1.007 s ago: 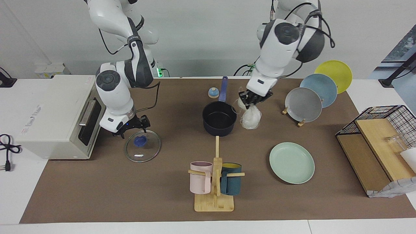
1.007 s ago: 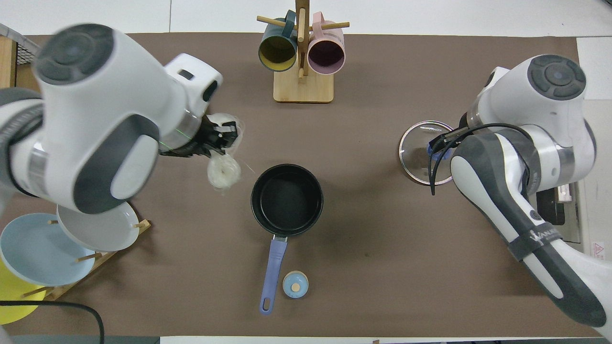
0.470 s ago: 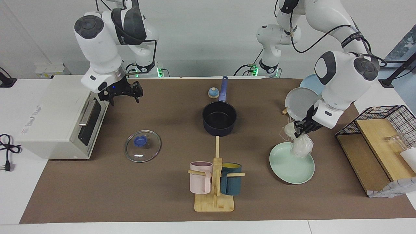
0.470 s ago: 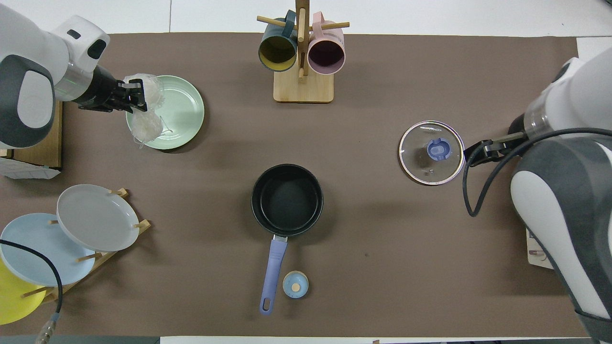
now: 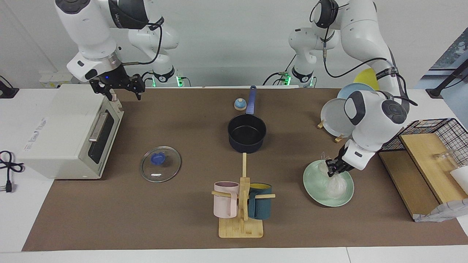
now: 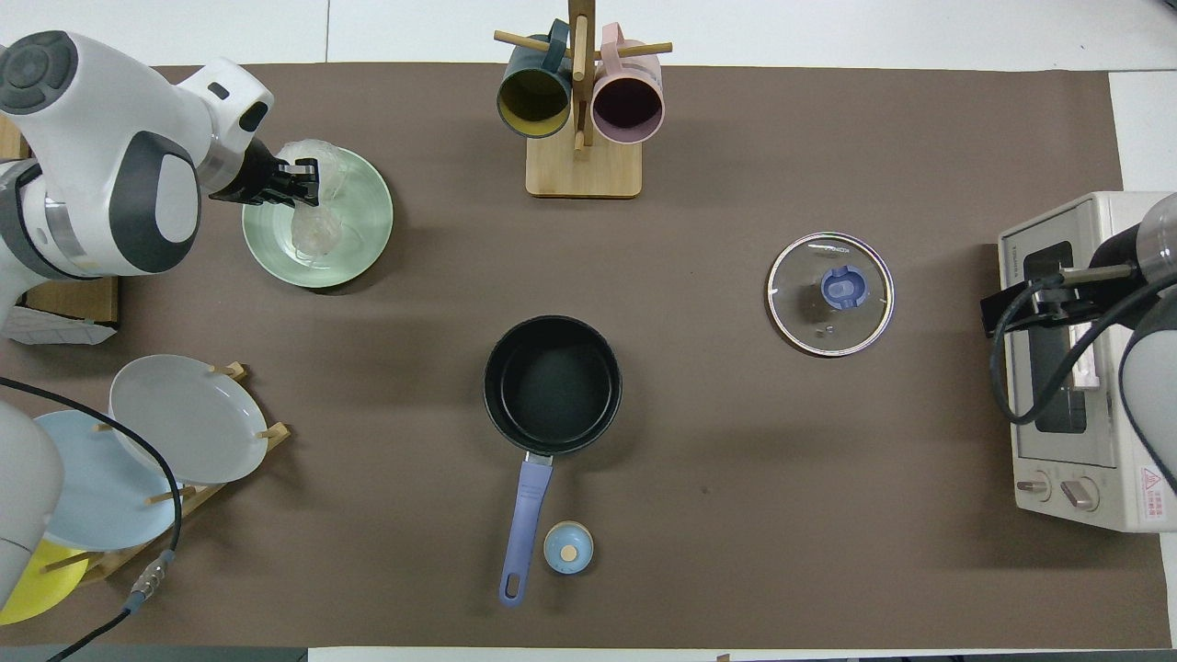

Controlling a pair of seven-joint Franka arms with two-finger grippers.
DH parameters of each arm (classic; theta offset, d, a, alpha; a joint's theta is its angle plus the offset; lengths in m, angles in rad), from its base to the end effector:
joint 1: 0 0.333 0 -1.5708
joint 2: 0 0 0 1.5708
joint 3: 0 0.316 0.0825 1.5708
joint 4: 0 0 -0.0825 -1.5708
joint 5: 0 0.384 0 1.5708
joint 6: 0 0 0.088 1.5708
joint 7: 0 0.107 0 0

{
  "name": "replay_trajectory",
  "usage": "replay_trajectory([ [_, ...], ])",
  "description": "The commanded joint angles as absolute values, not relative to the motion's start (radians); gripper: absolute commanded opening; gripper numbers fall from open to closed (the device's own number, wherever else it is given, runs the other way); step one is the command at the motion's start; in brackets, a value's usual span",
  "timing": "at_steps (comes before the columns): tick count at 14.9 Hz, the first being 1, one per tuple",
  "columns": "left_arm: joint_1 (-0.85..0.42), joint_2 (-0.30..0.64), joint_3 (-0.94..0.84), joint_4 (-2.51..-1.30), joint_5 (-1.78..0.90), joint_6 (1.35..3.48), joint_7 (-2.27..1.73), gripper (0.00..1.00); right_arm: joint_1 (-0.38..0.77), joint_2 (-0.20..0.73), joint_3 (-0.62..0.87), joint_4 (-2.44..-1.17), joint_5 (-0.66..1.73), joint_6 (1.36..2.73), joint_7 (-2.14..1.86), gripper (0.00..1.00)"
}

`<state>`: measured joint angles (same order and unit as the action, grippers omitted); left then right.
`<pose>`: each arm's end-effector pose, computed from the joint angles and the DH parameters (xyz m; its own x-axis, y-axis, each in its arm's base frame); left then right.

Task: Transfer vermicelli from pot to plate
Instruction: 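Set the lid down with the right gripper while the left gripper drops vermicelli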

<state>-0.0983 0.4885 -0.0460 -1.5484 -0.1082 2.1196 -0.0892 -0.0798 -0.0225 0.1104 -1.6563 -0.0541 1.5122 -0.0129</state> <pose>0.6906 -0.1006 0.3757 0.9976 0.0081 0.0683 -0.0005 -0.9922 0.1245 0.5381 0.0110 0.5922 0.9917 0.0397 -0.1221 0.0467 -0.9974 0.0549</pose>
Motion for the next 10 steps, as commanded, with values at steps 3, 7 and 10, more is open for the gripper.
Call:
replay_trajectory([
  [3, -0.084, 0.477, -0.048, -1.595, -0.095, 2.177, -0.028, 0.0, 0.044, 0.028, 0.016, -1.569, -0.043, 1.456, -0.002, 1.0],
  [7, -0.077, 0.43, -0.046, -1.582, -0.097, 2.108, -0.037, 1.0, 0.043, -0.021, -0.009, -1.635, -0.041, 1.451, -0.006, 1.0],
  [10, -0.078, 0.335, -0.04, -1.568, -0.092, 1.987, -0.127, 1.0, 0.057, -0.064, -0.025, -1.693, -0.041, 1.46, -0.002, 1.0],
])
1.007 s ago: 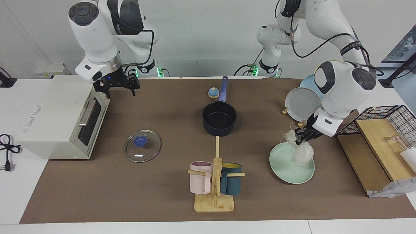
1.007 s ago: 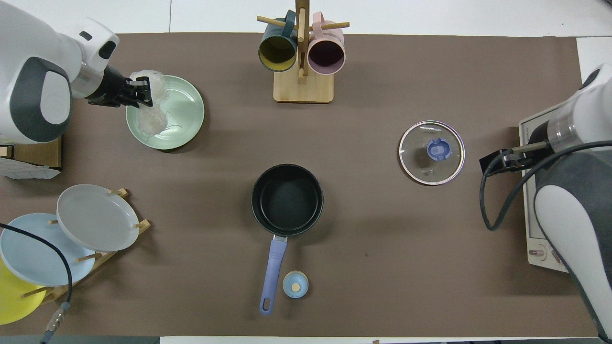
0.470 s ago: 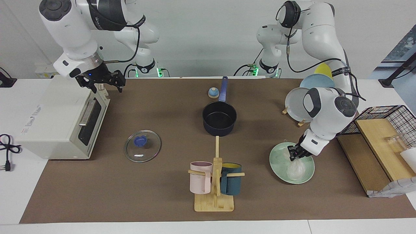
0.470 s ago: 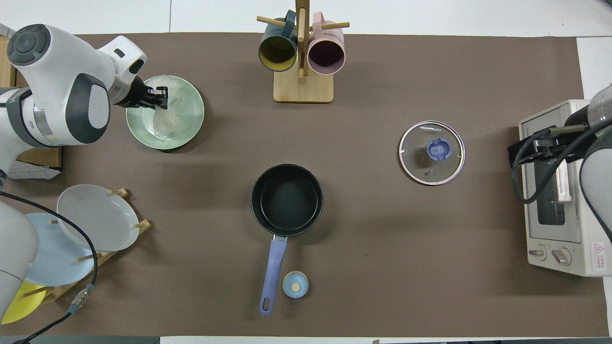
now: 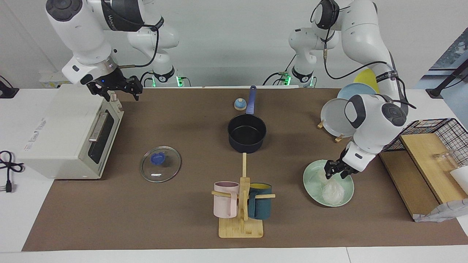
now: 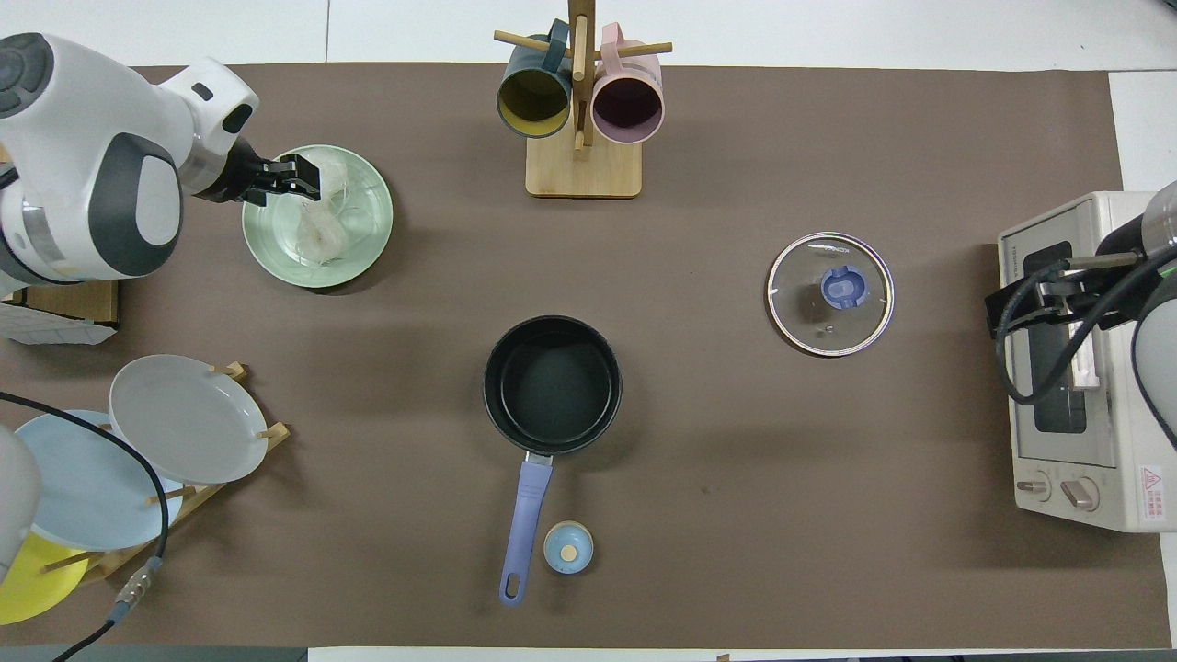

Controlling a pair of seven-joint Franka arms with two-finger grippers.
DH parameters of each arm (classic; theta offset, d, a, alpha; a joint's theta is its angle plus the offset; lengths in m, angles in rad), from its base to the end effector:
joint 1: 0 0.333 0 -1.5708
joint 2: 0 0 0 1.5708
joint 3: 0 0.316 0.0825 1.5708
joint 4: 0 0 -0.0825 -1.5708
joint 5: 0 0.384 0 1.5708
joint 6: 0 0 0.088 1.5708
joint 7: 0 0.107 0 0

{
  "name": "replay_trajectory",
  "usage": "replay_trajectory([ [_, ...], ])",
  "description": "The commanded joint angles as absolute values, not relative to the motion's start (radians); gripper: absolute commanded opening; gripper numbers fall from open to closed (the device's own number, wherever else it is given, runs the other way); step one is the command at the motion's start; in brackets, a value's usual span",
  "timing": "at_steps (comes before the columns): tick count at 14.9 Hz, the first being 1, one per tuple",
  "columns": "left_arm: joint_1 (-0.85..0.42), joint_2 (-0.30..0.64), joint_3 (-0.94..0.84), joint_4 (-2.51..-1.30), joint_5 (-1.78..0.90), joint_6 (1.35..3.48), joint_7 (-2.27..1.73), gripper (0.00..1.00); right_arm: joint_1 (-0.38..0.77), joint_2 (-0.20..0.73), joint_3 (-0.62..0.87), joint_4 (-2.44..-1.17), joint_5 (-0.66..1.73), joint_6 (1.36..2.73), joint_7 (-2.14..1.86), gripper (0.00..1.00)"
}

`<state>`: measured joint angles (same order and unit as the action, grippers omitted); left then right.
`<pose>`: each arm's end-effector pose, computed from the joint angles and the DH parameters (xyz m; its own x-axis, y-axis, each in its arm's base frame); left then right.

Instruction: Transfer vermicelli from pot to plate

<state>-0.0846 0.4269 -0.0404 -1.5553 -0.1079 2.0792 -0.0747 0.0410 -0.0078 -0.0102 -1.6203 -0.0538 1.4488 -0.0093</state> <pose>0.6834 -0.0875 0.4111 0.9964 0.0073 0.0848 -0.0031 -0.9925 0.1220 0.5365 0.0102 0.5963 0.9860 0.0331 -0.1633 0.0422 -0.9978 0.0521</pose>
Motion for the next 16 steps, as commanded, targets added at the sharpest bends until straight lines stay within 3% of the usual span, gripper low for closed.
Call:
replay_trajectory([
  [1, -0.081, 0.301, -0.038, -1.559, -0.071, 1.93, -0.127, 1.0, 0.054, -0.064, -0.025, -1.695, -0.041, 1.463, -0.006, 1.0],
  [7, -0.086, 0.051, -0.043, -1.565, 0.006, 1.616, -0.12, 1.0, 0.043, -0.041, -0.026, -1.652, -0.038, 1.502, -0.003, 1.0],
  [10, -0.092, -0.038, -0.044, -1.655, 0.009, 1.582, -0.104, 1.0, 0.079, -0.035, -0.079, -1.638, -0.035, 1.494, -0.005, 1.0],
  [12, -0.092, -0.061, -0.045, -1.698, 0.009, 1.589, -0.103, 1.0, 0.11, -0.034, -0.11, -1.64, -0.031, 1.496, -0.006, 1.0],
  [16, -0.103, -0.064, -0.046, -1.686, 0.009, 1.552, -0.107, 1.0, 0.048, -0.021, -0.107, -1.641, 0.018, 1.496, -0.009, 1.0],
])
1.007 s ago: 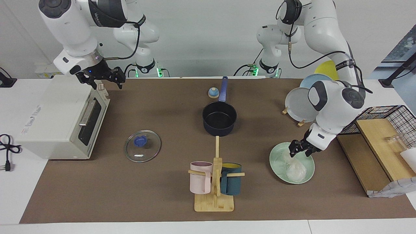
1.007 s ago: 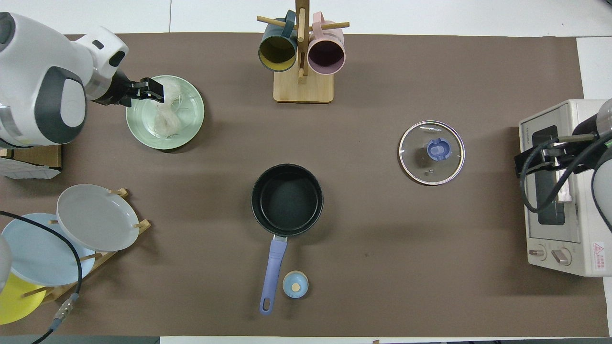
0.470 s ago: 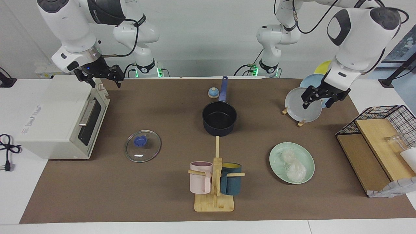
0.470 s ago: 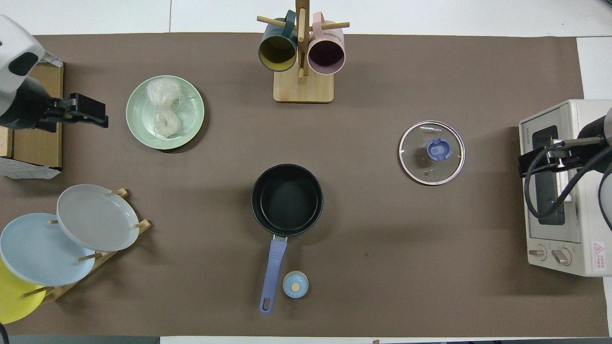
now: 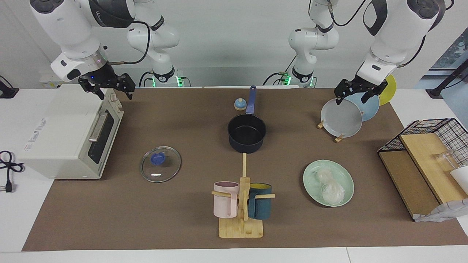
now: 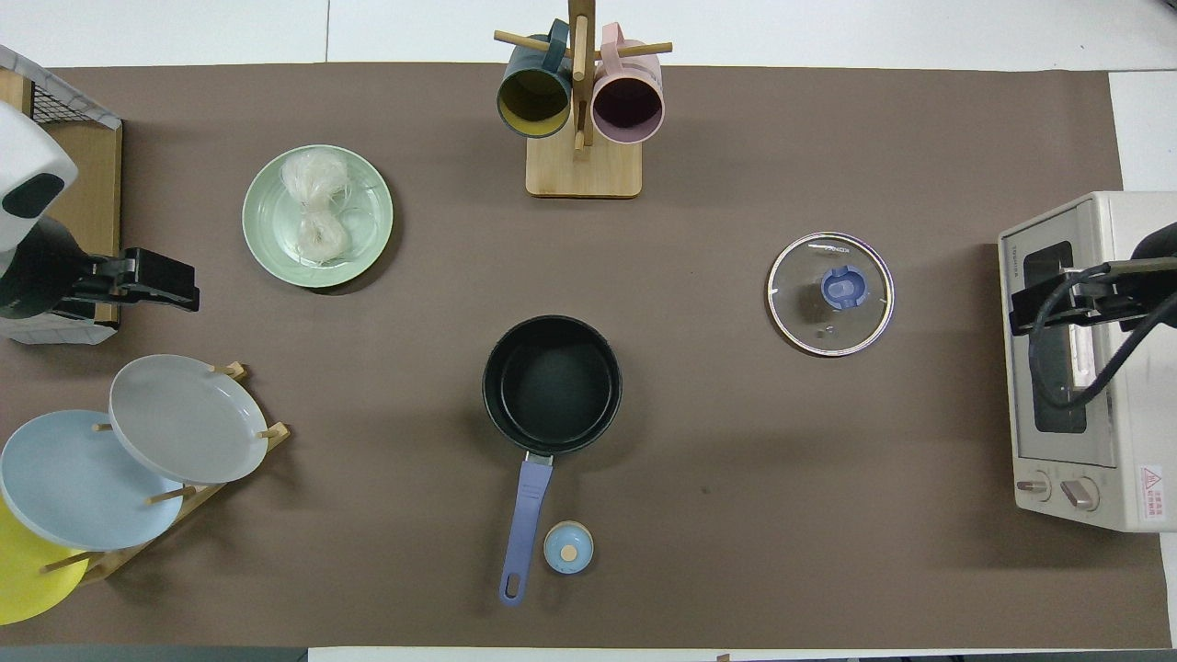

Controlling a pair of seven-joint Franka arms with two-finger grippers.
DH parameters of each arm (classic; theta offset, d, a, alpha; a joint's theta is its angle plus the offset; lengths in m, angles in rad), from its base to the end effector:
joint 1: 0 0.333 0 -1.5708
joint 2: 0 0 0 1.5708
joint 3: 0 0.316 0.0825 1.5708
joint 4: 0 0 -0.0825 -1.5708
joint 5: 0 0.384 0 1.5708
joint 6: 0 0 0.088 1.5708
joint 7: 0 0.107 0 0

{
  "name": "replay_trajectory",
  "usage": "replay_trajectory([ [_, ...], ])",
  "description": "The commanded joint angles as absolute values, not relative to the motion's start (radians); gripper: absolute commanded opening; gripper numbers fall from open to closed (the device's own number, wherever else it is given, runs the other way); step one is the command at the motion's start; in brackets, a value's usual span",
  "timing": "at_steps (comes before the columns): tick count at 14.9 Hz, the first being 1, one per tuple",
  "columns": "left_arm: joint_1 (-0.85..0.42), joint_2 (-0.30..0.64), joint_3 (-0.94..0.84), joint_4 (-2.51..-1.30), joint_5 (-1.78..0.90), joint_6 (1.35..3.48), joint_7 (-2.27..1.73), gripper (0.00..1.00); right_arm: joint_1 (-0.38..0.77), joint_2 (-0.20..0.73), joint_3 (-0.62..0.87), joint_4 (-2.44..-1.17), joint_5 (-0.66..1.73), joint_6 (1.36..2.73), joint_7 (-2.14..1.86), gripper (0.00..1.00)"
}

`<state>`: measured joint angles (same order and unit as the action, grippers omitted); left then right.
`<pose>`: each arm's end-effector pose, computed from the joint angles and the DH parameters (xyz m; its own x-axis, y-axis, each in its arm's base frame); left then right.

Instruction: Transfer vermicelli from pot to plate

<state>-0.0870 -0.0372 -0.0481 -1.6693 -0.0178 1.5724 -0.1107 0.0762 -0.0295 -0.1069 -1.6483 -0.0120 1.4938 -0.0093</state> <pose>0.5353 -0.0751 0.5986 0.9978 -0.0240 -0.0611 -0.0235 -0.9997 0.0093 0.5344 -0.0186 0.5981 0.9919 -0.0216 -0.1249 -0.0208 -0.9998 0.0077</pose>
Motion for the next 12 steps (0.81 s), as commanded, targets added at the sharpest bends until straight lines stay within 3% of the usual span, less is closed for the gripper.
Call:
replay_trajectory([
  [1, -0.103, -0.064, -0.048, -1.669, 0.008, 1.54, -0.107, 1.0, 0.046, -0.021, -0.107, -1.641, 0.018, 1.496, -0.011, 1.0],
  [12, -0.092, -0.052, -0.049, -1.631, -0.002, 1.519, -0.104, 1.0, 0.049, -0.021, -0.112, -1.624, 0.005, 1.496, -0.002, 1.0],
])
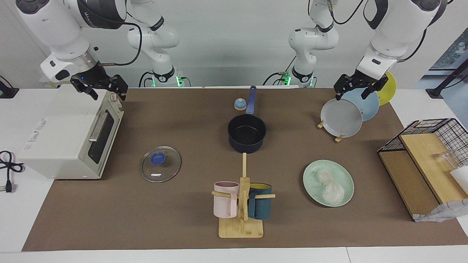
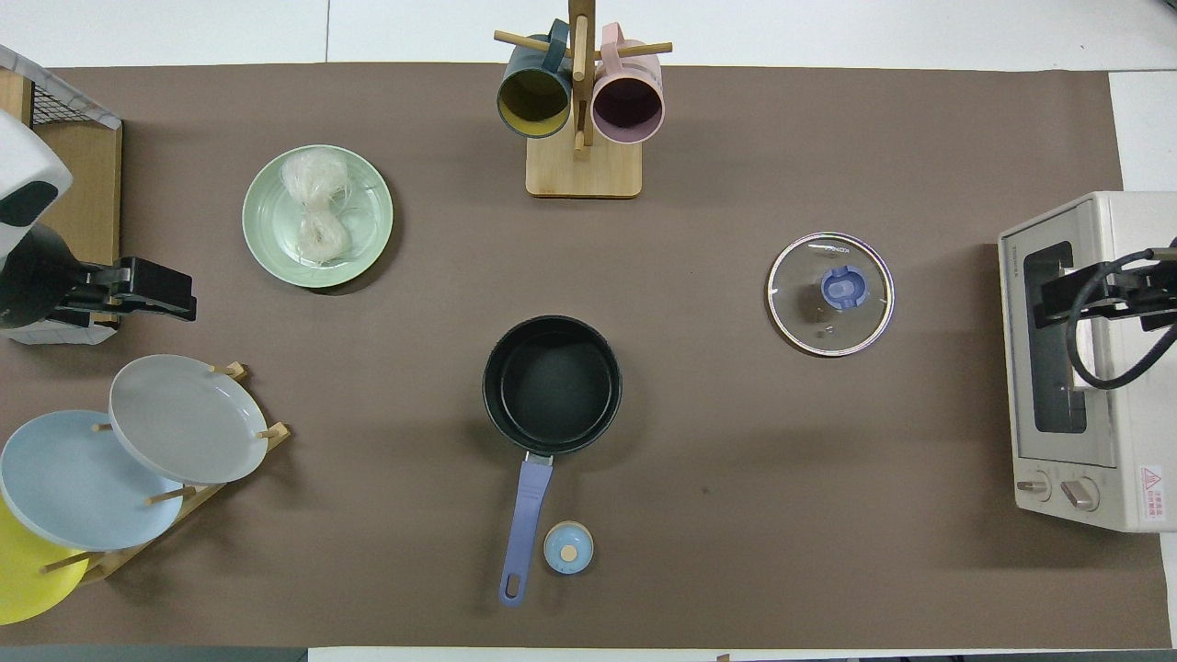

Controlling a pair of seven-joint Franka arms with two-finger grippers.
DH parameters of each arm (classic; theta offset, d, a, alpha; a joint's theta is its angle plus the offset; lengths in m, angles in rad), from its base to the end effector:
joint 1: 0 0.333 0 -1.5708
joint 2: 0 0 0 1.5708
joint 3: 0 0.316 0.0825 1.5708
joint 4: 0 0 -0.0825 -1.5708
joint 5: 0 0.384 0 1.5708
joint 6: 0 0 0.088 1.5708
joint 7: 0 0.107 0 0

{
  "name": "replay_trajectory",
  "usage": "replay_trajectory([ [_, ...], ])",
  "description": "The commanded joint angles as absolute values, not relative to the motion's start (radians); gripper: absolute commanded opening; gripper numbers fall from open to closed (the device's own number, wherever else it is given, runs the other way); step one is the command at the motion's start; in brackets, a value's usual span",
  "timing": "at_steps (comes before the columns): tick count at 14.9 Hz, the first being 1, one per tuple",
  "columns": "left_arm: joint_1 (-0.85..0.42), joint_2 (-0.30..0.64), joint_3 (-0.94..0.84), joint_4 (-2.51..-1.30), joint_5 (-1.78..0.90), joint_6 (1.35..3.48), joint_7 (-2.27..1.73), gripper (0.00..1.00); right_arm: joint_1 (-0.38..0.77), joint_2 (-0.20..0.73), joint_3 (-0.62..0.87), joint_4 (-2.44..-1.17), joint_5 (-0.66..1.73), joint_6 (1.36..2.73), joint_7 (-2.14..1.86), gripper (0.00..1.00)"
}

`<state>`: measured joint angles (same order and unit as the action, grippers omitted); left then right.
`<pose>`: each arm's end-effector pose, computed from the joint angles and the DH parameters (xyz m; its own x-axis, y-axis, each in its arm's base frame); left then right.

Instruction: Transfer vermicelli from pot to plate

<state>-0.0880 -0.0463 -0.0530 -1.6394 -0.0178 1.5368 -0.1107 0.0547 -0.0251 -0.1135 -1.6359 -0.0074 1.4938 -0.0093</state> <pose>0.5297 -0.0778 0.6146 0.9979 -0.0305 -0.0577 -0.0300 -0.9995 0.0090 0.5355 -0.0331 0.6014 0.9919 -0.0493 -0.1169 -0.0492 -0.9988 0.0035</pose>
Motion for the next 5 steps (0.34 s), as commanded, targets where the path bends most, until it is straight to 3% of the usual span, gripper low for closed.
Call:
replay_trajectory([
  [1, -0.092, -0.052, -0.049, -1.632, -0.006, 1.519, -0.104, 1.0, 0.048, -0.021, -0.112, -1.624, 0.008, 1.499, -0.002, 1.0],
  [5, -0.092, -0.052, -0.049, -1.632, -0.009, 1.522, -0.104, 1.0, 0.049, -0.025, -0.112, -1.626, 0.009, 1.5, -0.002, 1.0],
])
